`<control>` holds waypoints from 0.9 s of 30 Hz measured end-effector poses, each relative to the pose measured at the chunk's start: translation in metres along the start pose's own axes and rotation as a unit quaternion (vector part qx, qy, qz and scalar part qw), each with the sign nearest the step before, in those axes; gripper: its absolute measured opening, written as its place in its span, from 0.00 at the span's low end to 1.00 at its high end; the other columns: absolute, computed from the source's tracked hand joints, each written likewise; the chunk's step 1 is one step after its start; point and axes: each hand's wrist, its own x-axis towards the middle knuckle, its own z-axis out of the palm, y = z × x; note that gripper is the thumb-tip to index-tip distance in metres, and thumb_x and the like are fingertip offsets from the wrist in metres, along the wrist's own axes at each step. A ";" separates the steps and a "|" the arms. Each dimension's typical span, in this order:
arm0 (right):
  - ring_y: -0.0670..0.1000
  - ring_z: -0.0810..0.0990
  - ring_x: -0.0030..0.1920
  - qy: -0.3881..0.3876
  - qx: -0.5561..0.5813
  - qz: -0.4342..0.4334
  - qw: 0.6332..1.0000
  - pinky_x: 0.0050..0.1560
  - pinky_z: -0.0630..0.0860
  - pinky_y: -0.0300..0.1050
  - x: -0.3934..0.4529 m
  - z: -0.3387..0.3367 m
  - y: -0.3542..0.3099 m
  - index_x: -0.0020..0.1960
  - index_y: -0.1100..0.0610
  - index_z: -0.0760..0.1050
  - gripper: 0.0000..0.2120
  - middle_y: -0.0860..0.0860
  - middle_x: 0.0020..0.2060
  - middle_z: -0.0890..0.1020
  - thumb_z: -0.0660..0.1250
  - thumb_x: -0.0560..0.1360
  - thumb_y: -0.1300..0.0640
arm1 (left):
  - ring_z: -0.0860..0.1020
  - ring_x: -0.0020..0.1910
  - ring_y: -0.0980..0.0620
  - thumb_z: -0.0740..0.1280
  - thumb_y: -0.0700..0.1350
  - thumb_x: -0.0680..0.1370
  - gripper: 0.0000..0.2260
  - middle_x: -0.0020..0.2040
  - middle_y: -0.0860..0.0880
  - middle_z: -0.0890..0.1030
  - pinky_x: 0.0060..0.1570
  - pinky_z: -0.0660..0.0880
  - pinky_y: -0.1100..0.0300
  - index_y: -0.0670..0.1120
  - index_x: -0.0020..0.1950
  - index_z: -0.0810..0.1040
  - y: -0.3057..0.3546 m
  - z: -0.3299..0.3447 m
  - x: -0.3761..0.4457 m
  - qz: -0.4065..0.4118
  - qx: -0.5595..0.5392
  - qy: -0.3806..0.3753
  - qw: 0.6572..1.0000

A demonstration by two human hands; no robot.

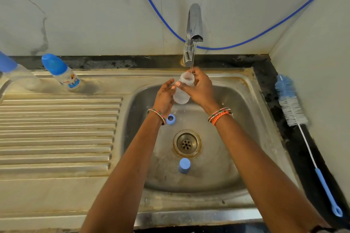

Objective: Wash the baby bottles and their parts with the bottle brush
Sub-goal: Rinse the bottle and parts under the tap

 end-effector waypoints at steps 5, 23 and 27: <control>0.44 0.72 0.49 0.068 -0.039 -0.062 0.995 0.44 0.70 0.28 -0.005 0.003 0.001 0.60 0.57 0.71 0.22 0.44 0.50 0.73 0.74 0.71 0.53 | 0.70 0.67 0.45 0.59 0.42 0.81 0.14 0.67 0.44 0.73 0.66 0.68 0.48 0.48 0.68 0.71 0.003 -0.003 0.002 -0.027 0.003 0.038 0.999; 0.48 0.77 0.52 0.076 -0.025 -0.017 0.997 0.48 0.71 0.30 -0.013 0.039 0.028 0.60 0.59 0.72 0.18 0.52 0.52 0.79 0.71 0.73 0.55 | 0.73 0.61 0.50 0.58 0.39 0.81 0.13 0.60 0.48 0.76 0.56 0.73 0.52 0.46 0.64 0.74 0.005 -0.030 0.000 -0.052 0.007 0.064 0.997; 0.51 0.77 0.53 0.071 -0.053 0.013 0.996 0.48 0.74 0.40 -0.014 0.043 0.037 0.58 0.58 0.72 0.17 0.54 0.53 0.80 0.71 0.73 0.52 | 0.73 0.61 0.50 0.58 0.39 0.81 0.13 0.60 0.47 0.77 0.55 0.73 0.52 0.45 0.64 0.74 0.003 -0.032 0.002 -0.060 0.014 0.069 0.996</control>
